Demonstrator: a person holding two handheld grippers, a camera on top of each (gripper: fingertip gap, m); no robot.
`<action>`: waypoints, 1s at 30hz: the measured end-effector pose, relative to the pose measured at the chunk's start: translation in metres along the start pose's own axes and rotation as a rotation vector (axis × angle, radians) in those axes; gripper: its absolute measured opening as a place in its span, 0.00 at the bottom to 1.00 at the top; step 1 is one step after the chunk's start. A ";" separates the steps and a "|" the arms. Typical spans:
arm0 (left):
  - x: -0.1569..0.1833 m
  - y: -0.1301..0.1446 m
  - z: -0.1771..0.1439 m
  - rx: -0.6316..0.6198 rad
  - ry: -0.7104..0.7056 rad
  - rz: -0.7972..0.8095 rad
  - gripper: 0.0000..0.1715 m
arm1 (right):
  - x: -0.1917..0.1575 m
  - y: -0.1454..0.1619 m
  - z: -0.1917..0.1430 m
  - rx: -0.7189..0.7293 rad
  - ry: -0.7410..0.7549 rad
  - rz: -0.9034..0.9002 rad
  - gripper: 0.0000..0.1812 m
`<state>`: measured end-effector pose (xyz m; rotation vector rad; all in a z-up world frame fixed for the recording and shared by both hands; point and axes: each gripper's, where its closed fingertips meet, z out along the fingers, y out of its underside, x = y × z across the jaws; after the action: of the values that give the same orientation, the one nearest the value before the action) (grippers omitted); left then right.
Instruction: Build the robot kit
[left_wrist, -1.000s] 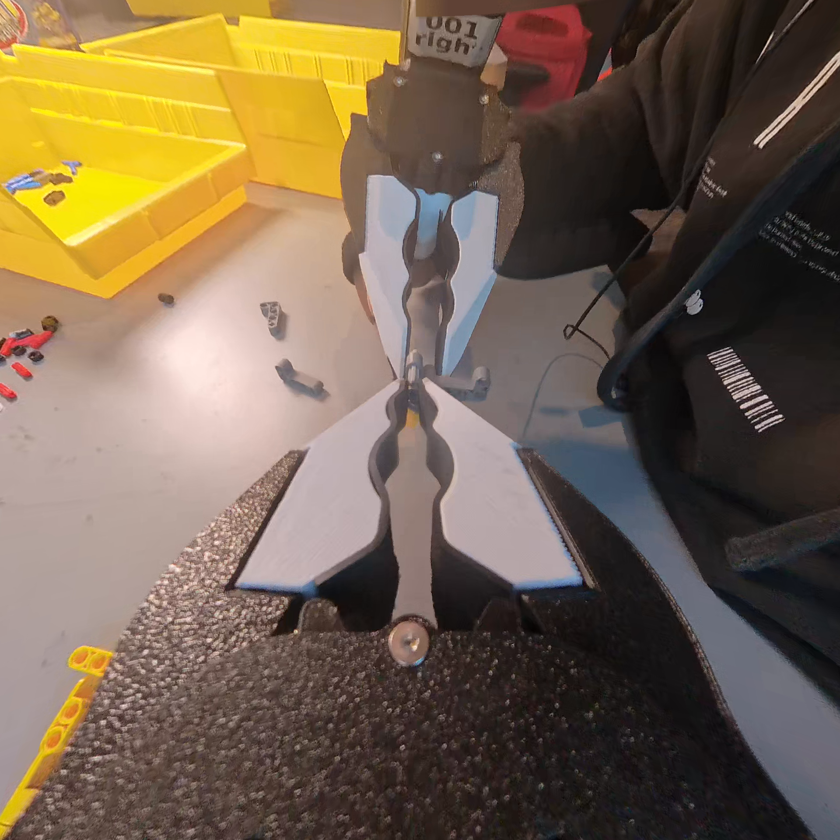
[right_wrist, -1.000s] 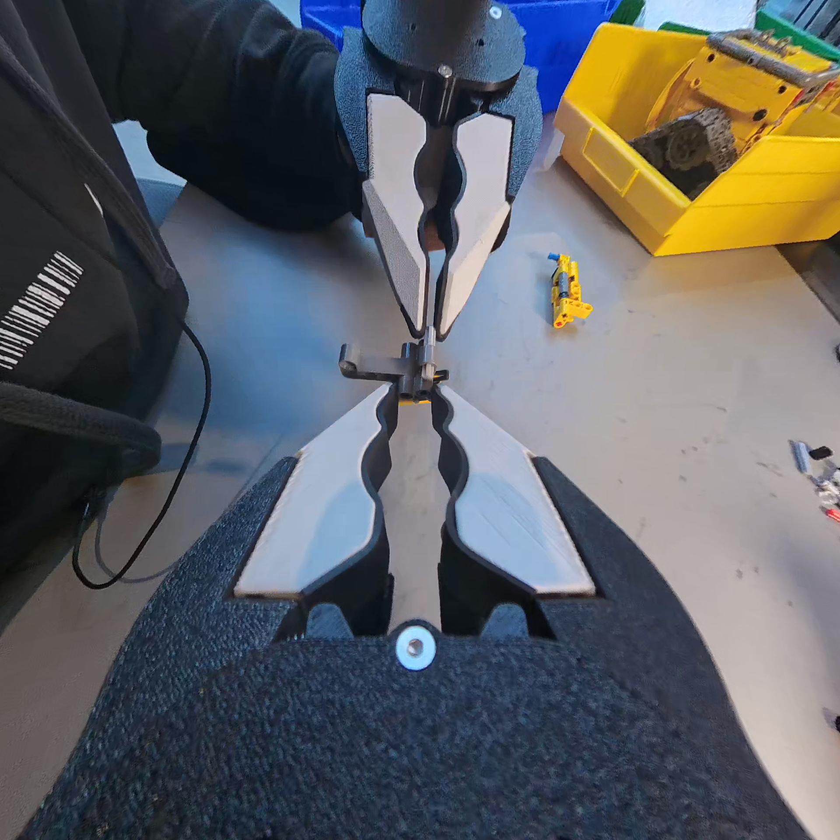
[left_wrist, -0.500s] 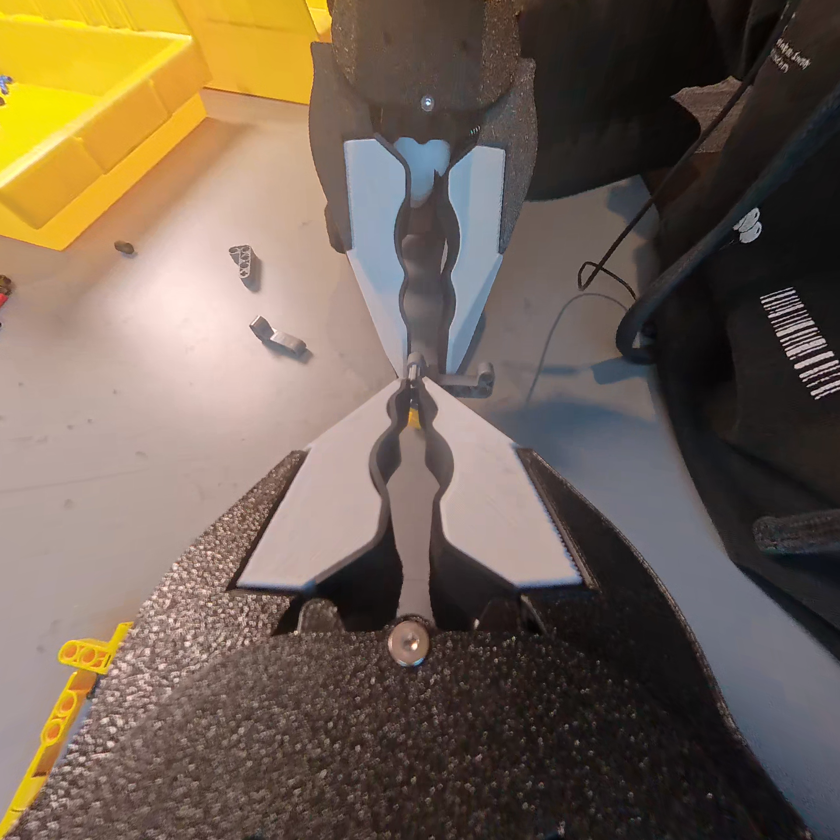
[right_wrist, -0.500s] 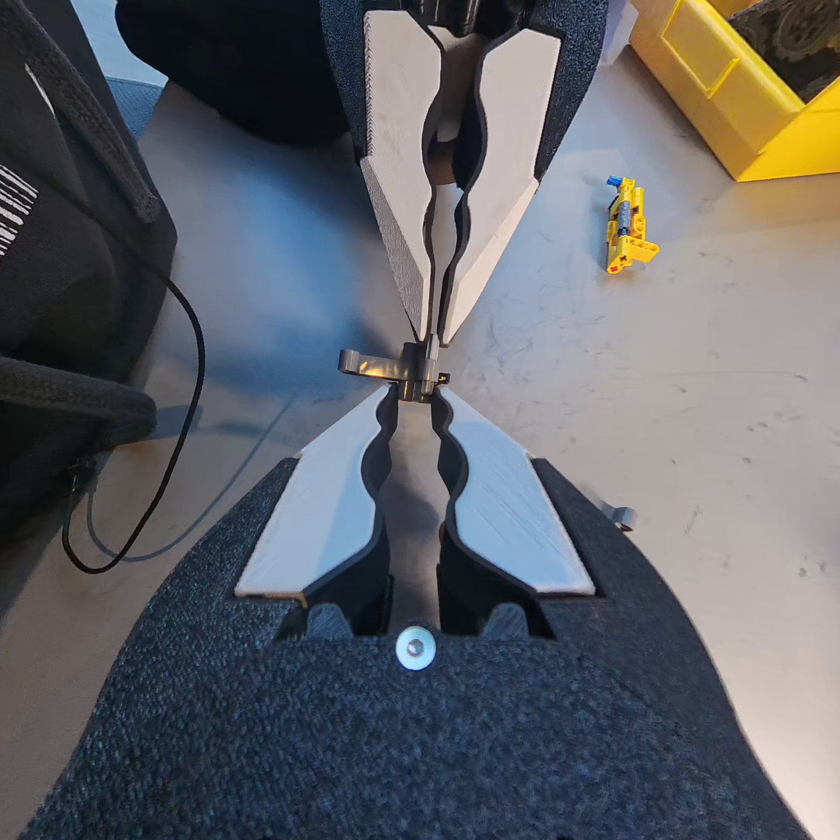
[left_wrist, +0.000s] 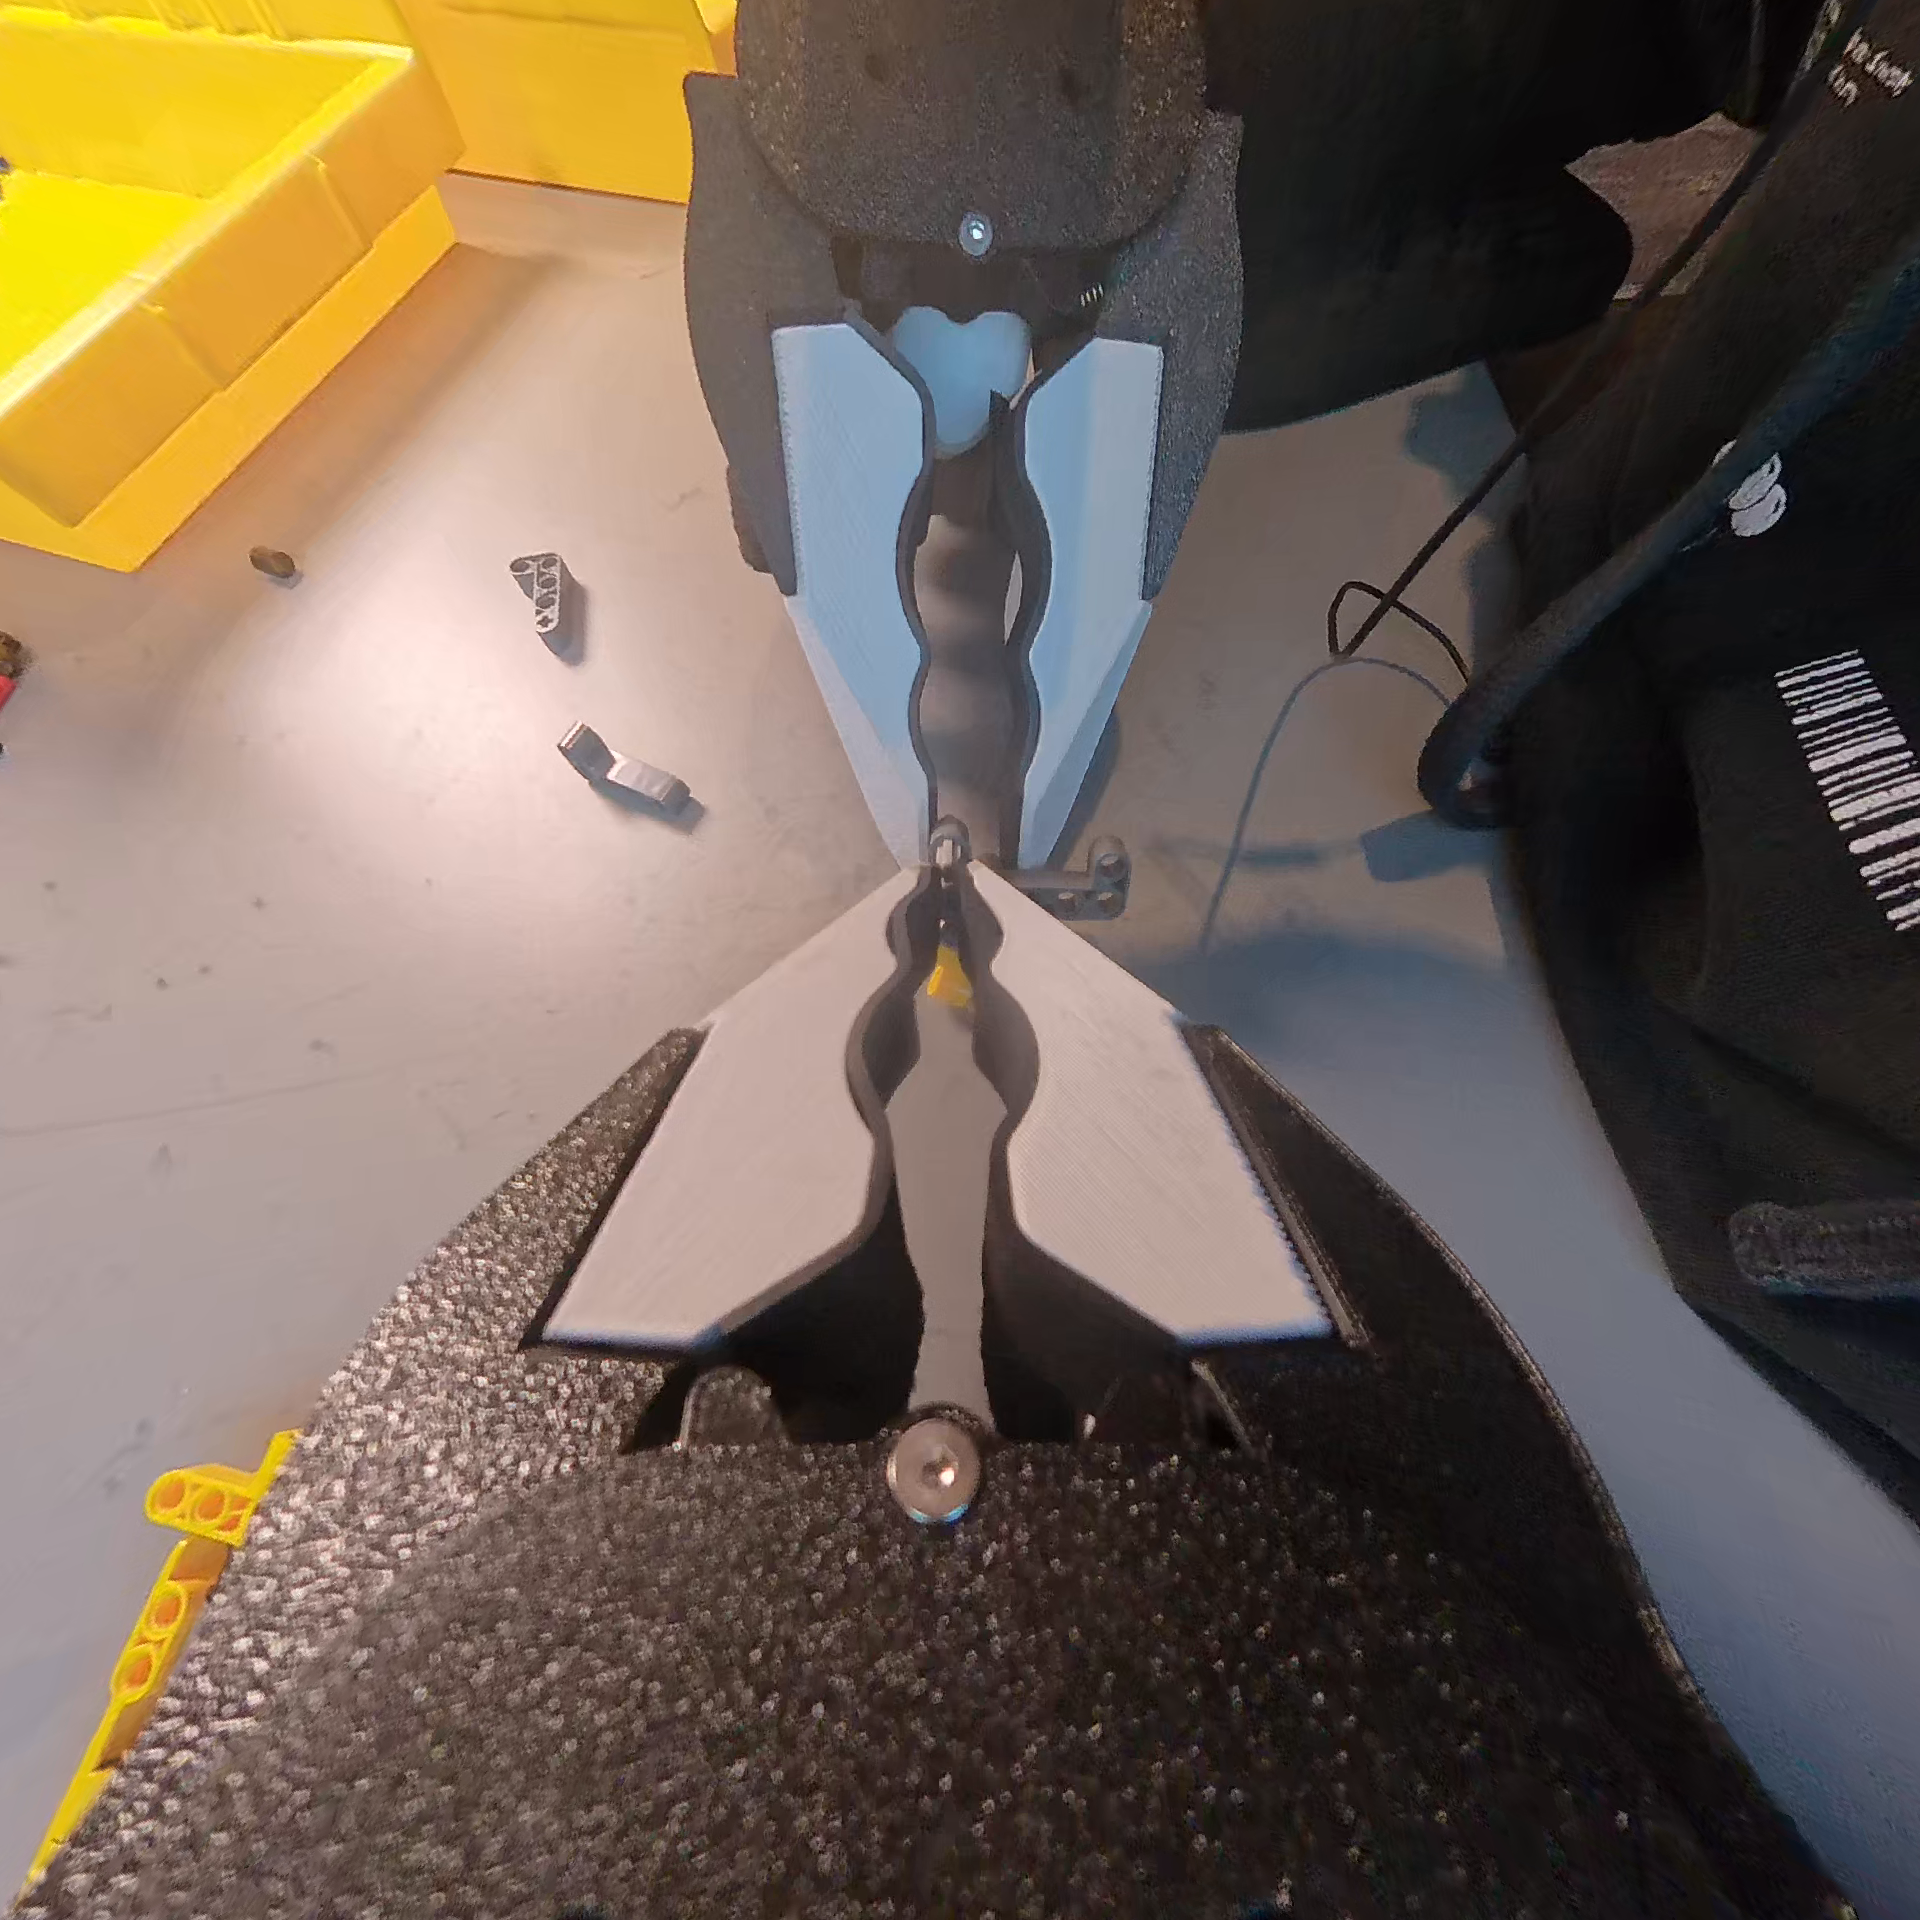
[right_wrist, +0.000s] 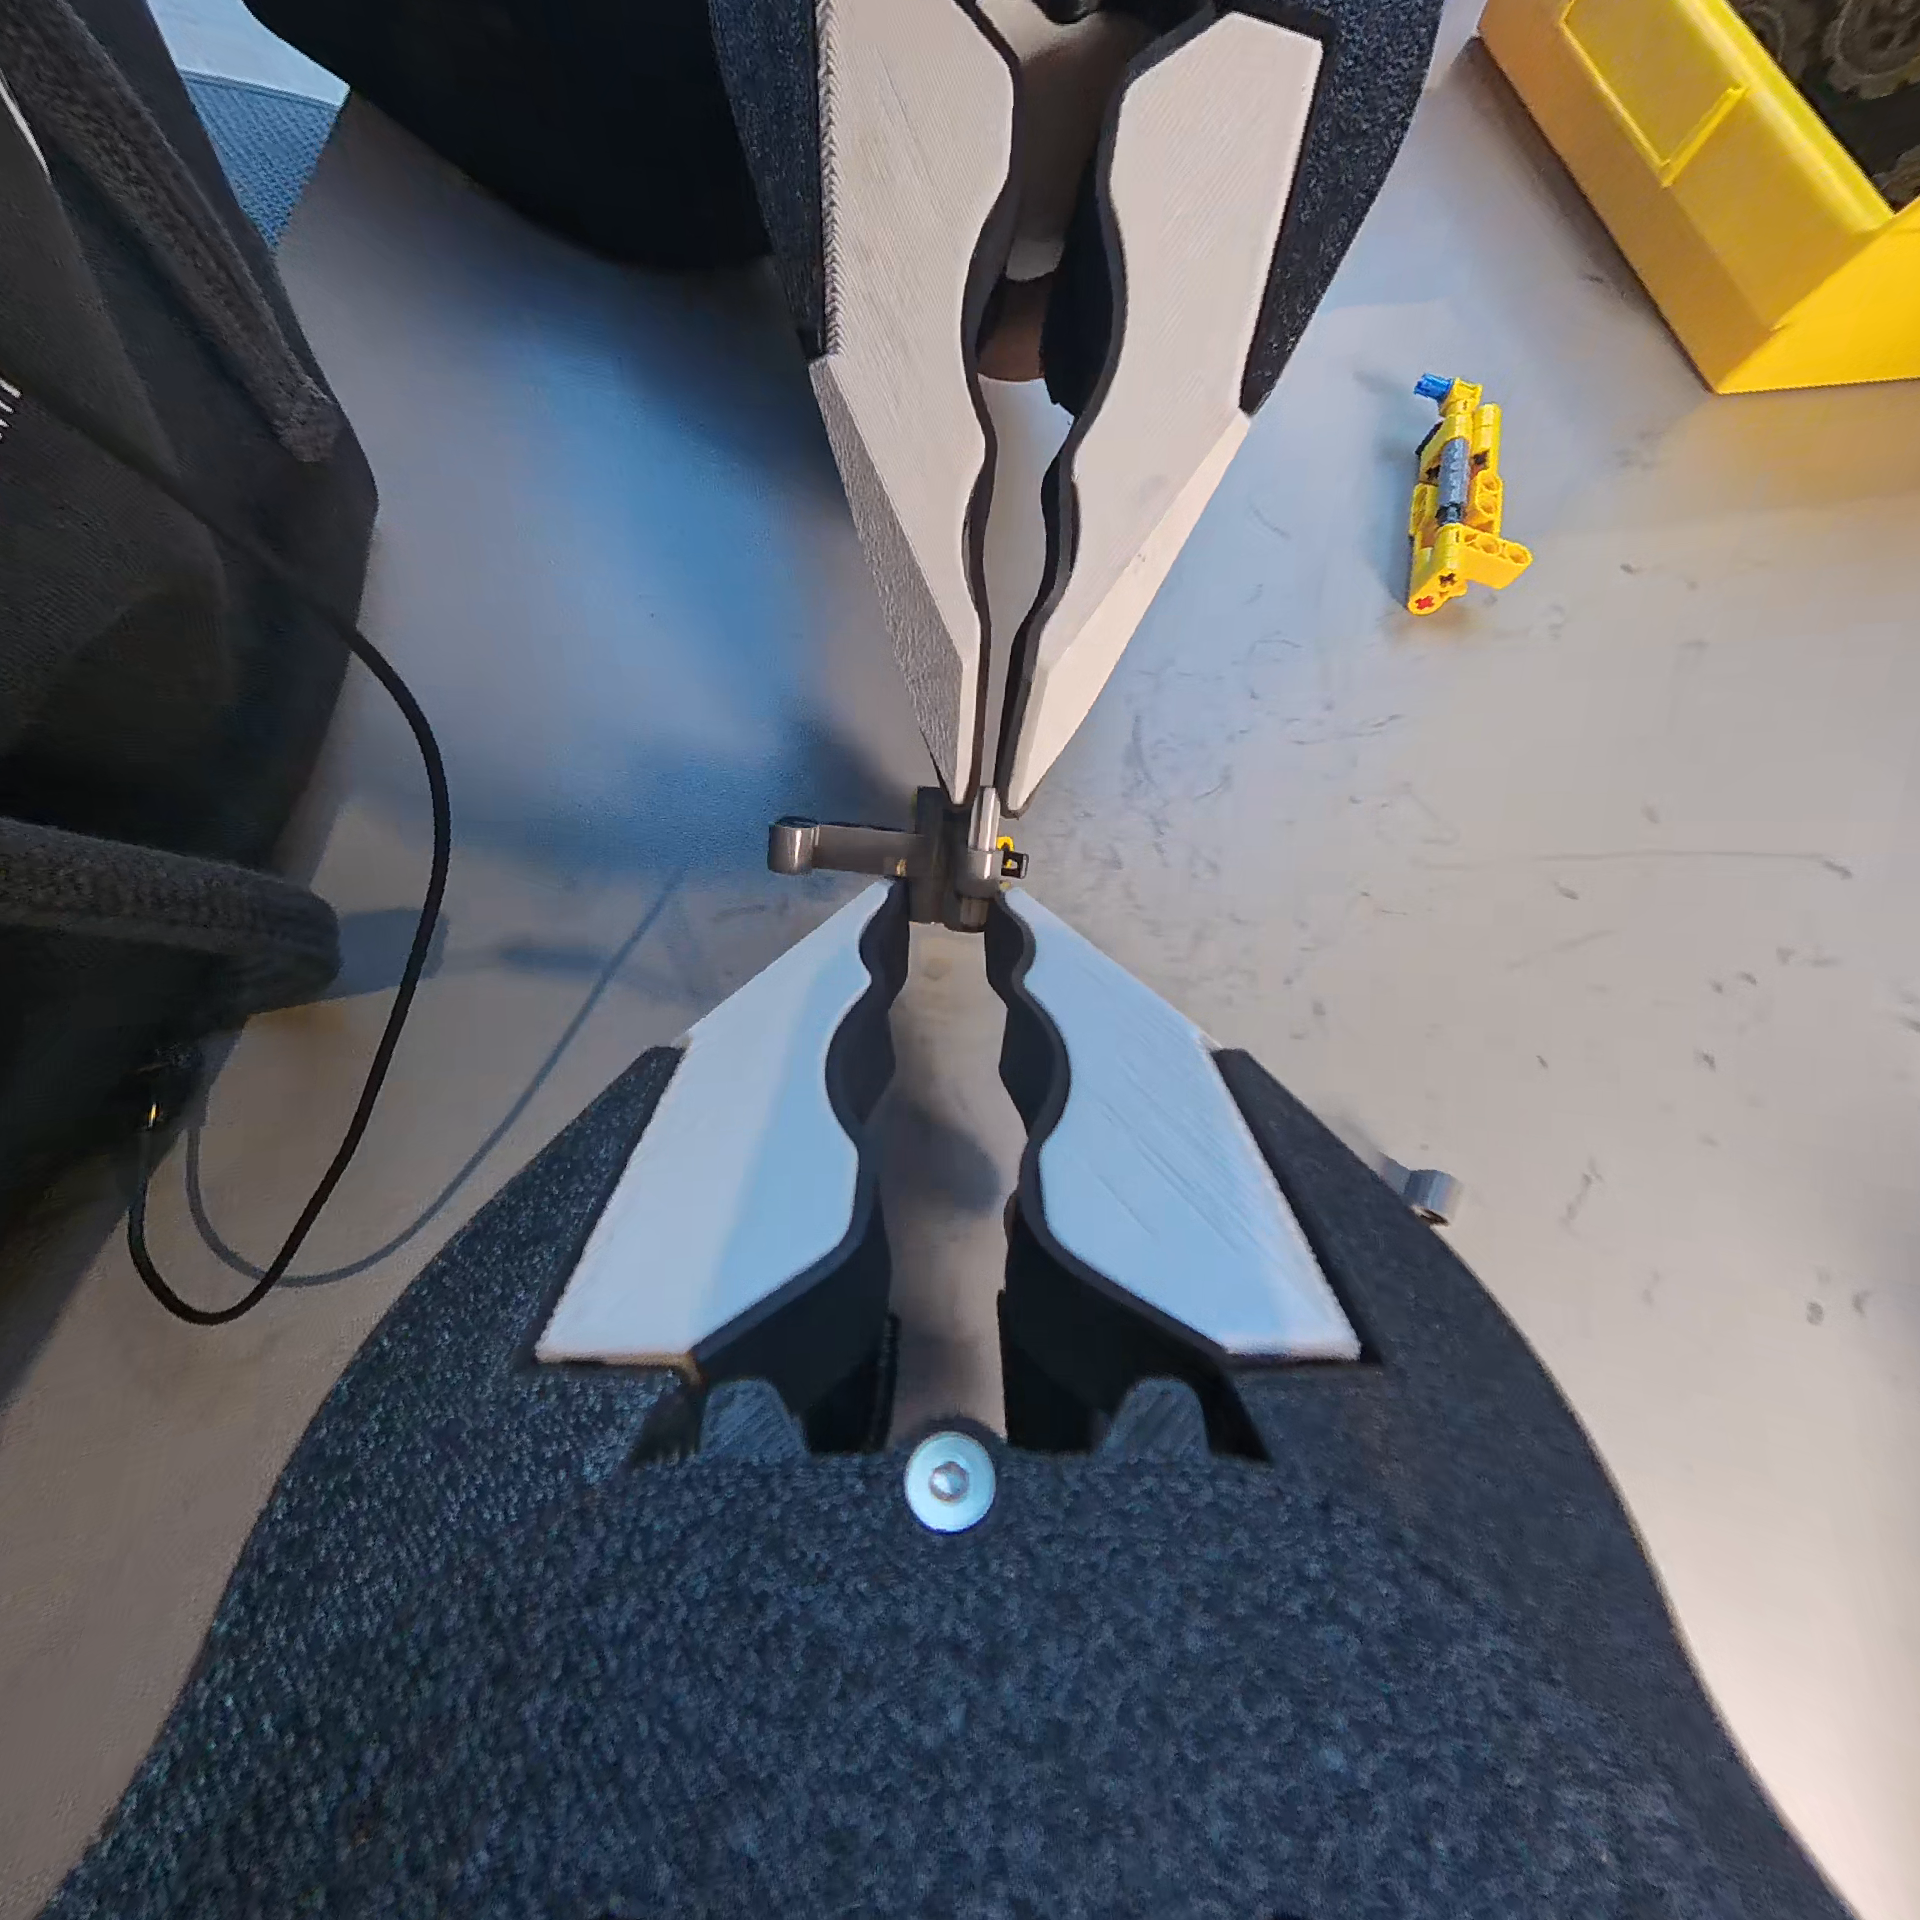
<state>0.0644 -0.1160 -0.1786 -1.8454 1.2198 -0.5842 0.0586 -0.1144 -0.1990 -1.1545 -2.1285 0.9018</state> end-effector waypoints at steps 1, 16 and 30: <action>0.000 0.000 0.000 -0.004 -0.002 -0.001 0.01 | 0.000 0.000 0.000 -0.003 0.001 -0.001 0.06; -0.003 -0.001 -0.007 0.057 0.021 -0.023 0.02 | 0.004 -0.003 -0.004 0.010 0.012 -0.003 0.07; -0.007 0.002 -0.007 0.064 0.014 -0.049 0.02 | 0.010 -0.005 -0.013 0.057 0.060 -0.043 0.08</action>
<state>0.0554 -0.1122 -0.1760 -1.8247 1.1545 -0.6569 0.0609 -0.1038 -0.1857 -1.0890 -2.0588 0.8921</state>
